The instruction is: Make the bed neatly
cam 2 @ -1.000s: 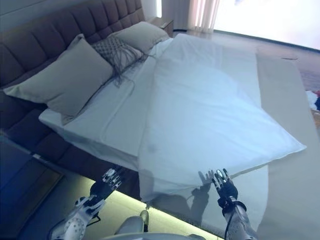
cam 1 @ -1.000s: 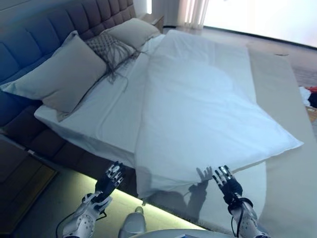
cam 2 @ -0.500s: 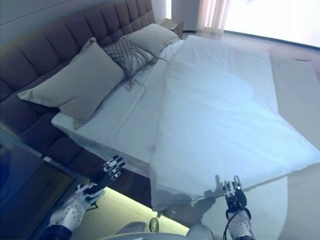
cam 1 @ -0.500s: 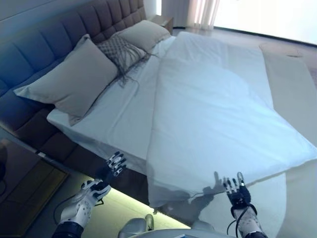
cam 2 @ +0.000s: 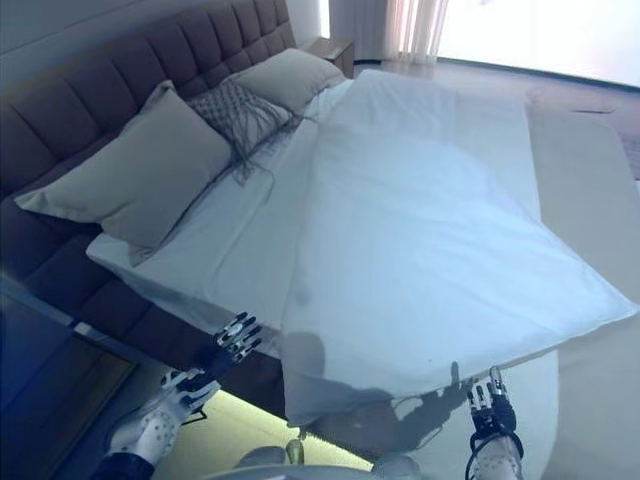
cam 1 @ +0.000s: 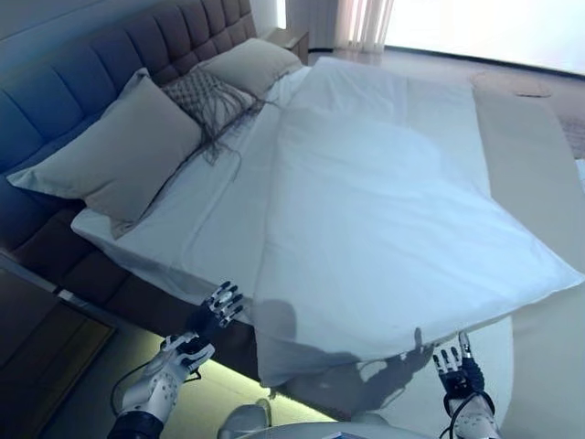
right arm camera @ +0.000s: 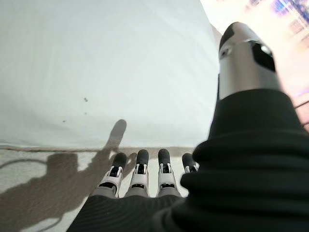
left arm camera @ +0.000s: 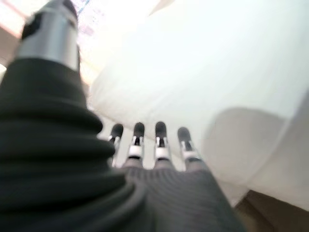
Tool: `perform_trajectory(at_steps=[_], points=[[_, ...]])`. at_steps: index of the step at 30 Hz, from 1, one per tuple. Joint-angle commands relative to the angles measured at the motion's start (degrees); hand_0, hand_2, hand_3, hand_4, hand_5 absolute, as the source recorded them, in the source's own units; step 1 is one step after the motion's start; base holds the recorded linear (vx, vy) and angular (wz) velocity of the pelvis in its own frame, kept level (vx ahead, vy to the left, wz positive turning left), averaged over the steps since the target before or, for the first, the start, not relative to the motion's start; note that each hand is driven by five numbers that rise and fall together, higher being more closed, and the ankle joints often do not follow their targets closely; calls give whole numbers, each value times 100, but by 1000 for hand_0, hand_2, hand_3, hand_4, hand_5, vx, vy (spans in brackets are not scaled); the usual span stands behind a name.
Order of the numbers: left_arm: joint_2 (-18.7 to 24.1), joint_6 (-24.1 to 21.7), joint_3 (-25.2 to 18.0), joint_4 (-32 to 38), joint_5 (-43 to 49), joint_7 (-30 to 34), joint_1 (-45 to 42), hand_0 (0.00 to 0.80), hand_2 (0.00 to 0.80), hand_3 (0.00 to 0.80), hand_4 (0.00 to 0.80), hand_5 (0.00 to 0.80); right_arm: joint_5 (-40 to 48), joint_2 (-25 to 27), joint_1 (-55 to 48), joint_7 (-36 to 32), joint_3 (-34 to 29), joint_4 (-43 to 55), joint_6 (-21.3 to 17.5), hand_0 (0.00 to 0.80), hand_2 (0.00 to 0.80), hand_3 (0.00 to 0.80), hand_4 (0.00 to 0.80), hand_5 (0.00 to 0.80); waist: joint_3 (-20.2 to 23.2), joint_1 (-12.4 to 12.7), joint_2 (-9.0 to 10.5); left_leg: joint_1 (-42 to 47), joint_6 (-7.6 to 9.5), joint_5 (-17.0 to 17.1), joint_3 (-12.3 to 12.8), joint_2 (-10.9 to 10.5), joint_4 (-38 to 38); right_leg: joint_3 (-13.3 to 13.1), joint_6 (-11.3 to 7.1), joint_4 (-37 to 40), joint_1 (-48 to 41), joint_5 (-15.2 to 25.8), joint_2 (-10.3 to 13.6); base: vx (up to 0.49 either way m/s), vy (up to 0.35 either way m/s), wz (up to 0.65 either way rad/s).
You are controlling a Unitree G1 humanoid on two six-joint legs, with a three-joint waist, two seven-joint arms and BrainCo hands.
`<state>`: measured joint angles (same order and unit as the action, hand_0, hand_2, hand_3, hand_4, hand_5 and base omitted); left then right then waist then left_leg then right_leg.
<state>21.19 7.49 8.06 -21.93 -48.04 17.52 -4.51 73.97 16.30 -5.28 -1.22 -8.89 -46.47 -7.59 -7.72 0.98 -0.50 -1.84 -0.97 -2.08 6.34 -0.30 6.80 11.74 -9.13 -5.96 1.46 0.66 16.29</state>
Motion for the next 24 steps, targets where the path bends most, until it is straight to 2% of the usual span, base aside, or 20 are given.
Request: perform_trajectory(at_steps=[1,2,4,6,9,11,13,14,15,16,17,19,20,22,24], points=[[71,-538,-115,-112,-28,119,390,0,0,0,0,0,332,-9,282,-530,-294,362,-156,0,0,0,0,0,-361,-82,88,-246,-324,-669,-239,487,927,-297,-564,-22,867,1270,838,-153,75,-24],[114,-688,-95,-227,-36,112,492,0,0,0,0,0,301,-38,313,-681,-260,401,-93,0,0,0,0,0,-464,-162,95,-357,-269,-750,-190,475,1051,-357,-572,-51,1071,1356,892,-186,103,-41],[166,-858,-25,-198,-59,29,613,0,0,0,0,0,271,-11,348,-840,-211,435,-43,0,0,0,0,0,-609,-230,84,-634,-201,-822,-121,495,1330,-529,-560,-290,1367,1279,900,-187,70,-47],[247,-894,75,-110,-128,-84,830,0,0,0,0,0,405,83,417,-972,-202,292,12,0,0,0,0,0,-791,-222,99,-1000,-188,-830,-71,546,1611,-512,-524,-489,1546,1218,918,-223,-69,-17],[349,-1121,279,-322,-204,-287,1469,0,0,0,0,0,1049,200,662,-1546,-61,-34,146,0,0,0,0,0,-1117,-144,155,-1609,-298,-636,-193,725,1788,-355,-482,-624,1807,1175,813,-280,-226,2],[346,-1299,370,-527,-295,-321,1780,0,0,0,0,0,1494,331,938,-1587,-10,-177,264,0,0,0,0,0,-1224,-132,122,-1905,-389,-480,-298,826,1811,-288,-452,-721,2005,1071,688,-243,-207,11],[314,-1455,428,-641,-400,-315,1897,0,0,0,0,0,1903,473,1185,-1547,-50,-349,423,0,0,0,0,0,-1294,-126,59,-2009,-450,-478,-331,936,1892,-258,-433,-877,2147,917,590,-140,-76,1],[294,-1558,389,-582,-592,-226,1847,0,0,0,0,0,2033,660,1470,-1498,-177,-609,590,0,0,0,0,0,-1378,-113,52,-2151,-577,-585,-453,1039,2234,-278,-399,-1068,2277,740,509,-85,-16,-9],[292,-1558,359,-533,-602,-204,1804,0,0,0,0,0,2055,721,1516,-1487,-216,-669,639,0,0,0,0,0,-1409,-92,32,-2257,-642,-519,-574,1060,2455,-308,-363,-1120,2285,698,460,-6,35,-8],[271,-1606,297,-358,-660,-188,1591,0,0,0,0,0,2234,930,1676,-1332,-284,-815,796,0,0,0,0,0,-1523,25,-75,-2488,-857,-100,-1023,1120,2739,-389,-263,-1265,2251,551,287,47,81,-4],[233,-1681,309,-296,-830,-156,1461,0,0,0,0,0,2402,1050,1858,-1182,-296,-883,838,0,0,0,0,0,-1544,80,-181,-2408,-836,81,-1059,1209,2236,-357,-271,-1295,2242,509,276,54,89,-14],[232,-1673,373,-298,-985,-104,1631,0,0,0,0,0,2459,1109,2058,-1519,-443,-1163,738,0,0,0,0,0,-1641,115,-270,-2281,-697,94,-845,1244,1711,-321,-322,-1538,2415,422,445,-71,89,-21],[191,-1704,503,-354,-1038,-159,1907,0,0,0,0,0,2473,1184,2213,-1606,-491,-1193,597,0,0,0,0,0,-1747,100,-313,-2439,-744,196,-700,1257,1611,-287,-379,-1737,2609,382,586,-169,89,1],[121,-1638,596,-278,-1051,-89,2213,0,0,0,0,0,2700,1515,2499,-1638,-607,-1506,570,0,0,0,0,0,-1883,137,-375,-2840,-827,210,-618,1164,1777,-219,-370,-1971,2893,295,788,-133,78,37],[196,-1659,692,14,-952,-228,2155,0,0,0,0,0,2935,1740,2627,-1793,-635,-1753,585,0,0,0,0,0,-1911,221,-421,-3043,-809,159,-654,1034,1952,-263,-392,-2172,3115,291,869,-25,25,57]])
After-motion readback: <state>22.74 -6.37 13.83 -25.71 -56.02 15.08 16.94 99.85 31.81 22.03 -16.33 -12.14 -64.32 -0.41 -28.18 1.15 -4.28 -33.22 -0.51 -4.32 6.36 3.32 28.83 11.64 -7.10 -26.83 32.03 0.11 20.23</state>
